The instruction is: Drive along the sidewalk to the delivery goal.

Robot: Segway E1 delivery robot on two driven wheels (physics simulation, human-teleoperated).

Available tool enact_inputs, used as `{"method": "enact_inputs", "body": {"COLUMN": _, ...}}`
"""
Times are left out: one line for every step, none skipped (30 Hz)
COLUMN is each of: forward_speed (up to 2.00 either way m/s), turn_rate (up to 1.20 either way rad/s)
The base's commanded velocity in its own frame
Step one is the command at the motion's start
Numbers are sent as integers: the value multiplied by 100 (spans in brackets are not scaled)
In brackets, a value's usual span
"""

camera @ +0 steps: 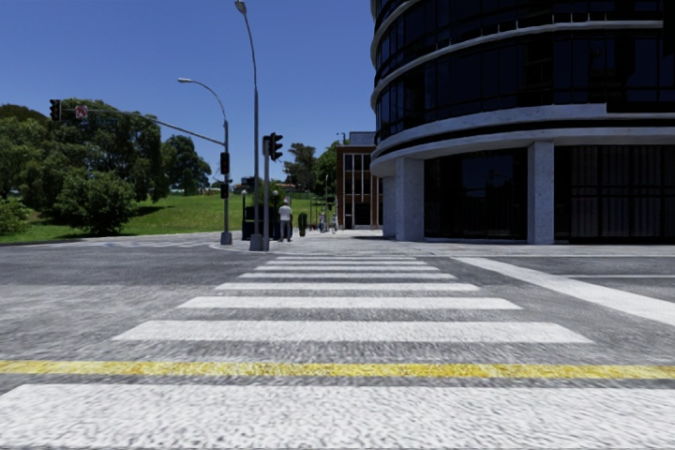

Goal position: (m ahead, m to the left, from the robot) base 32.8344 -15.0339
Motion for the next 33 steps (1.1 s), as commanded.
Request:
{"method": "enact_inputs", "body": {"forward_speed": 200, "turn_rate": 0}}
{"method": "enact_inputs", "body": {"forward_speed": 200, "turn_rate": 0}}
{"method": "enact_inputs", "body": {"forward_speed": 200, "turn_rate": 0}}
{"method": "enact_inputs", "body": {"forward_speed": 200, "turn_rate": 0}}
{"method": "enact_inputs", "body": {"forward_speed": 200, "turn_rate": 0}}
{"method": "enact_inputs", "body": {"forward_speed": 200, "turn_rate": 0}}
{"method": "enact_inputs", "body": {"forward_speed": 200, "turn_rate": 0}}
{"method": "enact_inputs", "body": {"forward_speed": 200, "turn_rate": 0}}
{"method": "enact_inputs", "body": {"forward_speed": 200, "turn_rate": 0}}
{"method": "enact_inputs", "body": {"forward_speed": 200, "turn_rate": 0}}
{"method": "enact_inputs", "body": {"forward_speed": 200, "turn_rate": 0}}
{"method": "enact_inputs", "body": {"forward_speed": 200, "turn_rate": 0}}
{"method": "enact_inputs", "body": {"forward_speed": 200, "turn_rate": 0}}
{"method": "enact_inputs", "body": {"forward_speed": 200, "turn_rate": 0}}
{"method": "enact_inputs", "body": {"forward_speed": 200, "turn_rate": 0}}
{"method": "enact_inputs", "body": {"forward_speed": 200, "turn_rate": 0}}
{"method": "enact_inputs", "body": {"forward_speed": 200, "turn_rate": 0}}
{"method": "enact_inputs", "body": {"forward_speed": 200, "turn_rate": 0}}
{"method": "enact_inputs", "body": {"forward_speed": 200, "turn_rate": 0}}
{"method": "enact_inputs", "body": {"forward_speed": 200, "turn_rate": 0}}
{"method": "enact_inputs", "body": {"forward_speed": 200, "turn_rate": 0}}
{"method": "enact_inputs", "body": {"forward_speed": 200, "turn_rate": 0}}
{"method": "enact_inputs", "body": {"forward_speed": 200, "turn_rate": 0}}
{"method": "enact_inputs", "body": {"forward_speed": 200, "turn_rate": 0}}
{"method": "enact_inputs", "body": {"forward_speed": 200, "turn_rate": 0}}
{"method": "enact_inputs", "body": {"forward_speed": 200, "turn_rate": 0}}
{"method": "enact_inputs", "body": {"forward_speed": 200, "turn_rate": 0}}
{"method": "enact_inputs", "body": {"forward_speed": 200, "turn_rate": 0}}
{"method": "enact_inputs", "body": {"forward_speed": 200, "turn_rate": 0}}
{"method": "enact_inputs", "body": {"forward_speed": 200, "turn_rate": 0}}
{"method": "enact_inputs", "body": {"forward_speed": 200, "turn_rate": 0}}
{"method": "enact_inputs", "body": {"forward_speed": 200, "turn_rate": 0}}
{"method": "enact_inputs", "body": {"forward_speed": 200, "turn_rate": 0}}
